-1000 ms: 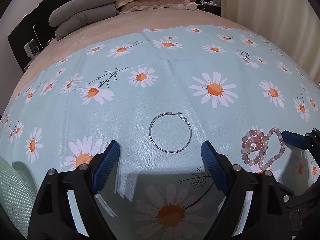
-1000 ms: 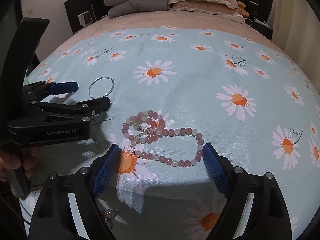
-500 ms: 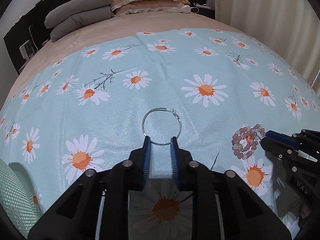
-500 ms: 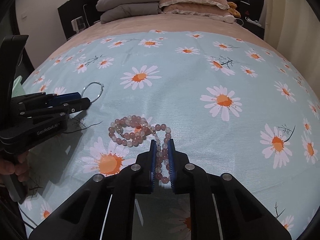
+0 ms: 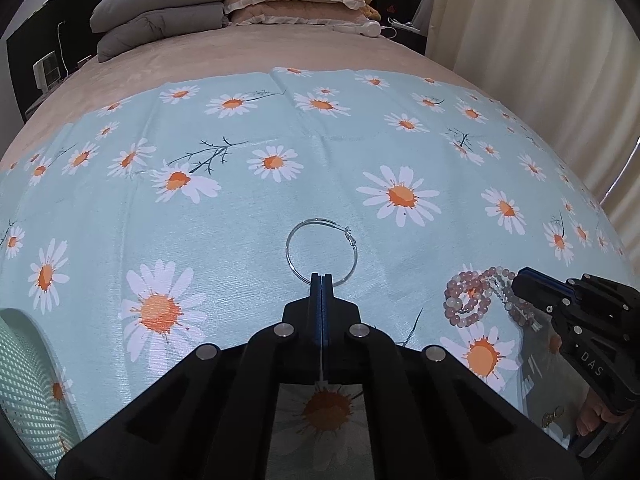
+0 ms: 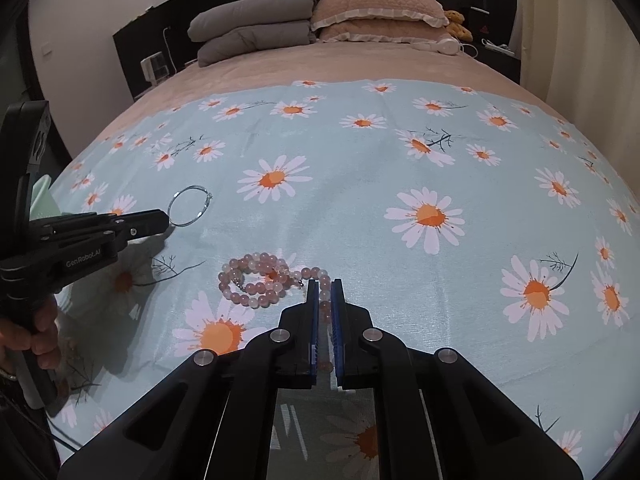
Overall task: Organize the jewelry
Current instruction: 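Lift the pink bracelet with right tool while left tool lifts the hoop toward the basket, then open both tools over the green basket to drop the hoop and pink bracelet, then move both tools back over the sheet toward the remaining small earrings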
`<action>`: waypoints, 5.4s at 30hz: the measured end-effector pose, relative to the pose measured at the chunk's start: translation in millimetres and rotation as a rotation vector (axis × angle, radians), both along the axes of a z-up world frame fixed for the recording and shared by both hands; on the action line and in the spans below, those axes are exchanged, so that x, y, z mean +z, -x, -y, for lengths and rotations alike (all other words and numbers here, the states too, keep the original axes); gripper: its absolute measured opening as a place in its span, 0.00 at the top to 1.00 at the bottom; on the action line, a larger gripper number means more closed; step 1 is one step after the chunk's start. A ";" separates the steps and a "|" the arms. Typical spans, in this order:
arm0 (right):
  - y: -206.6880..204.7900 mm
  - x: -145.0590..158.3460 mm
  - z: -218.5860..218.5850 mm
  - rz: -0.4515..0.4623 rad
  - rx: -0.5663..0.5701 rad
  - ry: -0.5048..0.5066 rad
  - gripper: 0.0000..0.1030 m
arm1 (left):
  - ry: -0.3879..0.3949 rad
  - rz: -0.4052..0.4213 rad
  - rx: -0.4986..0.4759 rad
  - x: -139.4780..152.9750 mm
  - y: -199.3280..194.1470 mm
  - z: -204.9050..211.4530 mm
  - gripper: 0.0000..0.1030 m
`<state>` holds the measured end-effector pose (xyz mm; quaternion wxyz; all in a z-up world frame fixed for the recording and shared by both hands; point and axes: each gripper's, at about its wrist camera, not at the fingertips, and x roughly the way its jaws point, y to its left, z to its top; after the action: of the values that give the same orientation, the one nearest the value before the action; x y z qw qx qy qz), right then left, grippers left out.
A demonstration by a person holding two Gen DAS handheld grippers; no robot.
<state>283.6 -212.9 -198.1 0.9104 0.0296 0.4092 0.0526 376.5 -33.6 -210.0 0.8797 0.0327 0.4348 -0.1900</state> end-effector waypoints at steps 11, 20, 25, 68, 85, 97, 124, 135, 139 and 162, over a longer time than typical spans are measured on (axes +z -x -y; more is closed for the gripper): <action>-3.1 8.4 -0.5 0.045 0.006 -0.060 0.43 | -0.123 0.055 0.003 15.3 -30.5 12.8 0.19; -17.2 -16.0 -22.8 -0.050 0.031 0.046 0.34 | -0.177 0.001 -0.041 -14.9 -39.8 21.4 0.19; -14.6 -16.7 -23.4 -0.044 0.018 0.068 0.67 | -0.171 0.022 -0.066 -14.1 -33.2 22.3 0.54; 41.2 127.2 -51.9 0.208 0.093 0.083 0.94 | -0.042 0.223 0.013 118.1 51.9 -50.0 0.58; 56.9 204.1 -186.4 0.313 0.313 0.099 0.94 | -0.058 0.278 0.201 174.5 107.3 -187.8 0.58; 36.5 177.9 -306.7 0.230 0.510 0.091 0.94 | -0.018 0.162 0.293 126.4 117.4 -290.1 0.58; 44.0 120.7 -174.5 0.108 0.199 0.074 0.28 | -0.105 0.158 0.259 88.5 126.3 -265.7 0.08; 91.1 73.7 -94.3 0.058 0.075 0.128 0.21 | -0.115 0.222 0.093 90.1 173.0 -173.7 0.05; 111.3 63.5 -73.5 0.055 0.038 0.121 0.21 | -0.098 0.240 0.047 89.1 192.2 -139.7 0.05; 143.7 -13.4 -16.0 -0.026 -0.019 0.038 0.21 | 0.024 0.086 0.120 -8.8 171.4 -78.9 0.05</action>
<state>139.9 -196.9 -211.4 0.9060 0.0171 0.4215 0.0358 205.1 45.3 -218.8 0.9077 0.0040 0.3953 -0.1405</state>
